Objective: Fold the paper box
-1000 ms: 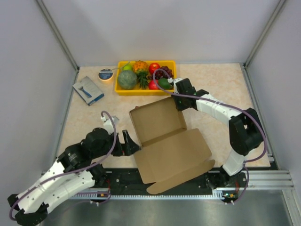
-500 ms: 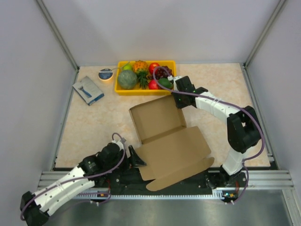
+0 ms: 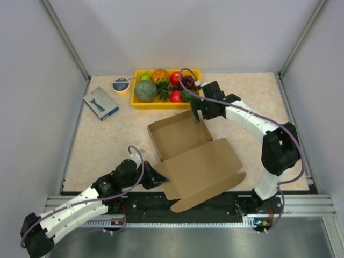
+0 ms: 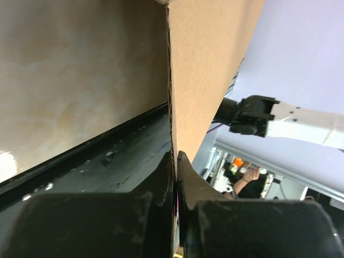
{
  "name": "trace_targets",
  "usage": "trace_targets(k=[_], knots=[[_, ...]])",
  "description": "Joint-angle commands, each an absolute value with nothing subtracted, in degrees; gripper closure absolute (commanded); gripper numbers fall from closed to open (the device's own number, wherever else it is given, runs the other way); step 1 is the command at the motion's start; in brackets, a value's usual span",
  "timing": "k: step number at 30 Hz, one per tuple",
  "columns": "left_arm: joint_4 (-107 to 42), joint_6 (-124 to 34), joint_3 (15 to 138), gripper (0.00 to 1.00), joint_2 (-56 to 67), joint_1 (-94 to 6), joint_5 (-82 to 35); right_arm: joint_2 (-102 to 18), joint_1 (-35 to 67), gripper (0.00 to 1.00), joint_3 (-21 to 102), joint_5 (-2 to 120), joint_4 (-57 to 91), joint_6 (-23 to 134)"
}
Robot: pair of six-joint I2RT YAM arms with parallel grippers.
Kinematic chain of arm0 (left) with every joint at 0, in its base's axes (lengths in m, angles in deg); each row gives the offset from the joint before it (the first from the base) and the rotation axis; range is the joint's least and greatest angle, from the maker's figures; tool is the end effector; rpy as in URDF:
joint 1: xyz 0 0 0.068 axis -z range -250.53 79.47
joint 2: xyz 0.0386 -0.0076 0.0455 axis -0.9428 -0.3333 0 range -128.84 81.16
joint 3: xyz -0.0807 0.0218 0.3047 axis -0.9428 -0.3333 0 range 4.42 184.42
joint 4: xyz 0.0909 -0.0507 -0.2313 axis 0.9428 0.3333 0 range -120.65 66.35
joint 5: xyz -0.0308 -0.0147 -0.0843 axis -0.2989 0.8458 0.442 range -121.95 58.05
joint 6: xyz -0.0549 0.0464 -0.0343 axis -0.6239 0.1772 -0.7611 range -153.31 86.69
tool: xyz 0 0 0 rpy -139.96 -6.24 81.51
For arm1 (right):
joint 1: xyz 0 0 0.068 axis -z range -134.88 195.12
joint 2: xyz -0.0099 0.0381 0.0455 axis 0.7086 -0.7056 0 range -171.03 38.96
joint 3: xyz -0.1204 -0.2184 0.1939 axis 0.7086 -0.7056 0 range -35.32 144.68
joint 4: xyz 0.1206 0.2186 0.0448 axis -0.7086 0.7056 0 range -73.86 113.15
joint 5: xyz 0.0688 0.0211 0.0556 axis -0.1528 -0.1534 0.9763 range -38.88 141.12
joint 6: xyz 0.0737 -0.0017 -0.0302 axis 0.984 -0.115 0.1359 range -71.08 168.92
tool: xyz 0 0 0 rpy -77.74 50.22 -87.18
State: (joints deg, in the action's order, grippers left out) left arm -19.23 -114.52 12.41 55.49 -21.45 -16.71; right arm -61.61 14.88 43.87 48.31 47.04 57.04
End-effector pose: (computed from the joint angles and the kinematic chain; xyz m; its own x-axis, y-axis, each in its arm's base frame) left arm 0.0572 -0.0937 0.1642 -0.9179 -0.3968 -0.0072 -0.1803 0.4332 -0.8831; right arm 0.3525 0.2016 0.2734 -0.7438 -0.2705 -0.6112 -0.3760 0.9254 0.0481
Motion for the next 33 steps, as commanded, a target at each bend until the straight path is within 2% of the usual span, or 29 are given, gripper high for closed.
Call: trace_targets(k=[1,4,6,9,13,16,20,22,23,29,33], knots=[[-25.2,-121.2,12.2,1.0,58.0,-21.4,-19.5,-53.1,16.3,0.01,53.2,36.5,60.1,58.2],[-24.2,-125.5,12.1,1.0,61.1,-21.4,-22.1,-48.1,16.8,0.01,57.1,28.1,66.8,59.0],[-23.7,-129.4,11.8,1.0,63.8,-21.4,-23.8,-42.3,17.1,0.01,56.4,27.4,70.9,62.7],[-24.3,-133.5,11.1,1.0,67.2,-21.3,-26.5,-32.0,18.8,0.01,50.8,35.4,71.1,66.0],[-22.0,-136.4,10.6,1.0,69.9,-21.3,-29.3,-20.0,22.8,0.01,39.4,57.4,71.8,73.6],[-22.7,-139.1,8.8,1.0,71.8,-21.3,-30.1,-8.9,27.7,0.01,28.2,66.3,71.8,81.4],[-22.7,-141.2,7.7,1.0,74.1,-21.3,-30.5,2.6,28.1,0.01,15.6,75.5,68.5,91.6],[-22.5,-141.4,7.8,1.0,74.6,-21.3,-30.6,7.3,28.2,0.03,7.8,82.2,62.1,95.6],[-22.0,-141.5,7.9,1.0,74.7,-21.3,-30.6,12.5,28.2,0.04,5.6,83.3,60.1,97.9],[-21.2,-142.6,9.2,1.0,74.9,-21.3,-31.1,23.4,28.1,0.07,-6.8,87.3,56.8,108.2],[-22.0,-143.4,9.4,1.0,74.4,-21.3,-31.2,34.8,28.0,0.07,-16.7,89.7,50.3,118.8]])
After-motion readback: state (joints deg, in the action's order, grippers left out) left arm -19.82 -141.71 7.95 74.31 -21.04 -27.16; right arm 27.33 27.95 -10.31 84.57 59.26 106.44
